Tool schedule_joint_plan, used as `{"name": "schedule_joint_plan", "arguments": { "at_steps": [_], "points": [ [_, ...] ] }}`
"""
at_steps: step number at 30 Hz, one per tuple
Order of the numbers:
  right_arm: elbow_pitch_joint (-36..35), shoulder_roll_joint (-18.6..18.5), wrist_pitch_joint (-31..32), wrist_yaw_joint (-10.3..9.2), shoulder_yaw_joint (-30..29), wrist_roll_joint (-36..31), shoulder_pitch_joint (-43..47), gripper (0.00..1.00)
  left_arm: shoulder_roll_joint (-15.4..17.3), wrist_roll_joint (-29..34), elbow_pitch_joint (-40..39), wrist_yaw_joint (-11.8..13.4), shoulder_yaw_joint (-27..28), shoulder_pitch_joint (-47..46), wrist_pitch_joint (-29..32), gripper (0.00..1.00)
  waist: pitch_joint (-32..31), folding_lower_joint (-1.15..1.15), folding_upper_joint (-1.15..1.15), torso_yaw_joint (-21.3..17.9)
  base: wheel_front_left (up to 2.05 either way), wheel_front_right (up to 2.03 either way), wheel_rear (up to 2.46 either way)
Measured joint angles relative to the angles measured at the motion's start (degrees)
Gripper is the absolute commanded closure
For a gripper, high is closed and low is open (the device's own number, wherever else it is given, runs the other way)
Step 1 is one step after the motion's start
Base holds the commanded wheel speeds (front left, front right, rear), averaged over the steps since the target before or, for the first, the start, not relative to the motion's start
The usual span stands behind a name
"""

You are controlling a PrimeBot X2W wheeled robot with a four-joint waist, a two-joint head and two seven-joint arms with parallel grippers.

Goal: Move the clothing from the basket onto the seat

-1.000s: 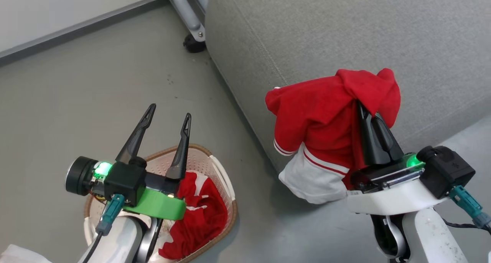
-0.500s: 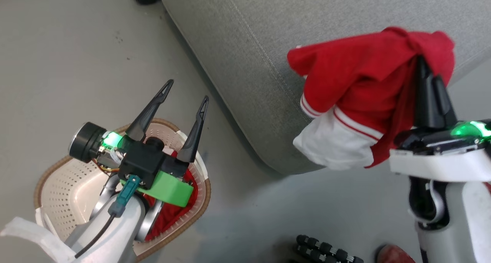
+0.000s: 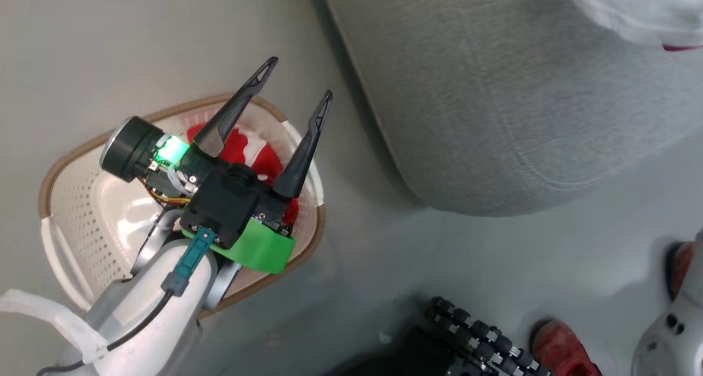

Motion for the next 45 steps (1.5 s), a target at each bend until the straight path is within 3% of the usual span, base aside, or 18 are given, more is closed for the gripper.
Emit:
{"name": "schedule_joint_plan", "arguments": {
  "at_steps": [8,14,15,16,25,35,39,45],
  "points": [
    [16.6,-5.42,0.01,0.01,-9.33,-4.1,-4.81,1.0,-1.98,0.08,0.68,0.2,-0.44,-2.22,-1.9,0.0,4.58,-0.01,0.0,6.92,0.0,0.0,0.0],
    [25.15,-5.61,0.0,0.01,-14.5,-6.84,-5.48,0.99,-2.37,-0.1,2.27,0.45,-0.34,-2.48,-3.05,0.0,6.5,-0.01,0.0,11.47,0.0,0.0,0.0],
    [26.11,-5.37,0.01,0.01,-15.22,-7.57,-5.5,0.56,-2.38,-0.15,2.49,0.45,-0.34,-2.48,-3.09,0.0,6.72,-0.01,0.0,12.08,0.0,0.0,0.0],
    [26.79,-4.98,0.01,0.01,-16.31,-8.48,-5.52,0.0,-2.4,-0.32,2.79,0.46,-0.35,-2.45,-3.19,0.0,6.88,-0.01,0.0,12.6,0.0,0.0,0.0],
    [22.91,-0.45,0.0,0.01,-17.64,-12.81,0.3,0.0,-4.83,-1.2,6.59,1.08,-0.59,-1.33,-4.17,0.0,3.77,-0.01,0.0,14.3,0.0,0.0,0.0],
    [21.3,1.11,0.01,0.02,-2.44,-12.34,15.16,0.0,-9.26,-1.64,11.71,4.07,2.48,4.09,-4.43,0.0,-6.19,-0.02,0.0,15.69,0.0,0.0,0.0],
    [23.64,1.16,0.01,0.02,5.0,-10.94,19.62,0.0,-11.63,-2.23,12.5,4.89,5.11,8.09,-4.44,0.0,-10.79,-0.02,0.0,16.97,0.0,0.0,0.0],
    [25.2,1.22,0.01,0.03,15.39,-7.5,23.92,0.0,-12.44,-2.74,14.01,5.23,10.78,14.25,-4.52,0.0,-17.68,-0.02,0.0,19.26,0.0,0.0,0.0]
  ]
}}
